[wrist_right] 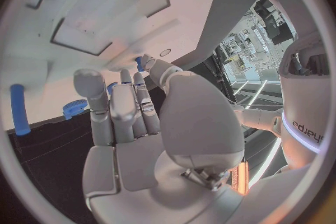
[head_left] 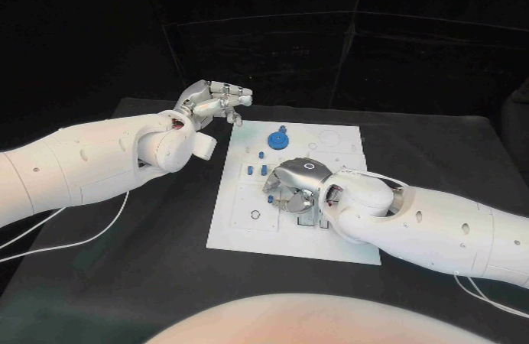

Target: Assemble the parts on the task board

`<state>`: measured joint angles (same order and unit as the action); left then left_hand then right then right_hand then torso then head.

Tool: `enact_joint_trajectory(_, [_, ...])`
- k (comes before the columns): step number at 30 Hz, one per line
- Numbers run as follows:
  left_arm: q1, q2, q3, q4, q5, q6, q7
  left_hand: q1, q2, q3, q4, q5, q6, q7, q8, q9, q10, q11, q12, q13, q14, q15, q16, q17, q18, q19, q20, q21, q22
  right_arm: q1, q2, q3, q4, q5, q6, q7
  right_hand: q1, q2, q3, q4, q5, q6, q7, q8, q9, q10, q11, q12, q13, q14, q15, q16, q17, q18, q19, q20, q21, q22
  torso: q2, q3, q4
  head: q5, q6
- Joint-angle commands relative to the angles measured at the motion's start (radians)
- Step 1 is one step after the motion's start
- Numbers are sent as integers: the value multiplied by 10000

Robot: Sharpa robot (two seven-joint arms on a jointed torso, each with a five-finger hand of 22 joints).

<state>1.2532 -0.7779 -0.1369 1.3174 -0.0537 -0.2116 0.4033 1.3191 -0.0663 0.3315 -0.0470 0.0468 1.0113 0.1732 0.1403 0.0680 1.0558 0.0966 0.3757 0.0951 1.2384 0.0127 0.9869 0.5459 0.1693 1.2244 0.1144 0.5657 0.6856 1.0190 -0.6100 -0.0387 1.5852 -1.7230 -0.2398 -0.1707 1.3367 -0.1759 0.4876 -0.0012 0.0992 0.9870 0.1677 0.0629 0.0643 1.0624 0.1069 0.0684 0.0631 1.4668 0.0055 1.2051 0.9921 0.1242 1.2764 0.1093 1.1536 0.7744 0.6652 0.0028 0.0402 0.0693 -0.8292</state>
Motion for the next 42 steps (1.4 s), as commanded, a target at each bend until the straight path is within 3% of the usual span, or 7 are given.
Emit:
enact_joint_trajectory(1, [19,-10,9,-6,37,137,14,2,70,-63,10,23,-78,6,-8,-15,-47,8,50,15,-70,-3,-26,0,116,32,-42,-68,-13,7,-159,3,188,295,-1221,363,-64,-1,-142,-8,63,-95,2,1,10,-34,-2,128,28,41,73,-35,-48,170,-49,24,-23,-21,4,12,-13,-18,42])
enact_joint_trajectory(3, [19,-16,9,-15,37,140,12,2,70,-63,10,23,-78,6,-8,-15,-47,8,50,15,-70,-3,-26,0,116,32,-42,-68,-13,6,-360,5,365,405,-1539,463,83,50,-162,-95,350,10,9,58,42,183,-23,334,53,50,49,-23,-56,125,111,3,120,228,-4,14,-24,-15,48])
enact_joint_trajectory(8, [18,-37,8,-19,37,156,5,2,70,-63,10,23,-78,6,-8,-15,-47,8,50,15,-70,-3,-26,0,116,32,-42,-68,-13,42,-1111,30,852,650,-1793,361,81,28,-213,-108,412,83,6,81,54,231,-32,408,43,56,40,-10,-55,111,167,-6,160,294,-24,-20,-31,-119,107])
enact_joint_trajectory(13, [16,-43,7,-25,37,176,7,2,70,-63,10,23,-78,6,-8,-15,-47,8,50,15,-70,-3,-26,0,116,32,-42,-68,-13,381,-1790,123,1029,930,-1390,-38,-59,-105,-492,-48,382,44,-36,36,38,72,-46,426,13,46,33,-48,-144,117,163,0,108,216,-24,-15,-42,-206,201])
enact_joint_trajectory(17, [12,-23,4,-49,37,194,7,2,70,-63,10,23,-78,6,-8,-15,-47,8,50,15,-70,-3,-26,0,116,32,-42,-68,-13,812,-2218,164,967,850,-809,-409,-73,-170,-1202,19,379,-233,-178,0,18,-316,-116,379,6,31,-2,-135,-316,126,168,-5,28,127,-17,-17,-19,-325,287])
enact_joint_trajectory(27, [6,11,0,-69,37,229,-5,0,79,-72,10,23,-83,9,-7,-14,-61,12,63,16,-80,2,-27,-14,115,31,-38,-76,-19,1087,-2413,179,621,591,102,-861,307,91,-2359,211,348,-297,-307,19,34,-746,-207,401,14,61,-113,-198,-490,128,202,-103,-72,23,-9,-17,-1,-372,338])
enact_joint_trajectory(42, [-2,48,-5,-137,37,146,-66,29,130,-69,-5,23,-67,7,11,-5,-67,7,110,27,-89,2,-7,-13,118,34,-34,-93,-33,1120,-2242,175,502,322,1248,-873,575,377,-2624,328,389,125,-276,85,63,-78,-229,847,26,140,-72,-55,-406,92,340,-72,2,161,-9,-12,-11,-343,306])
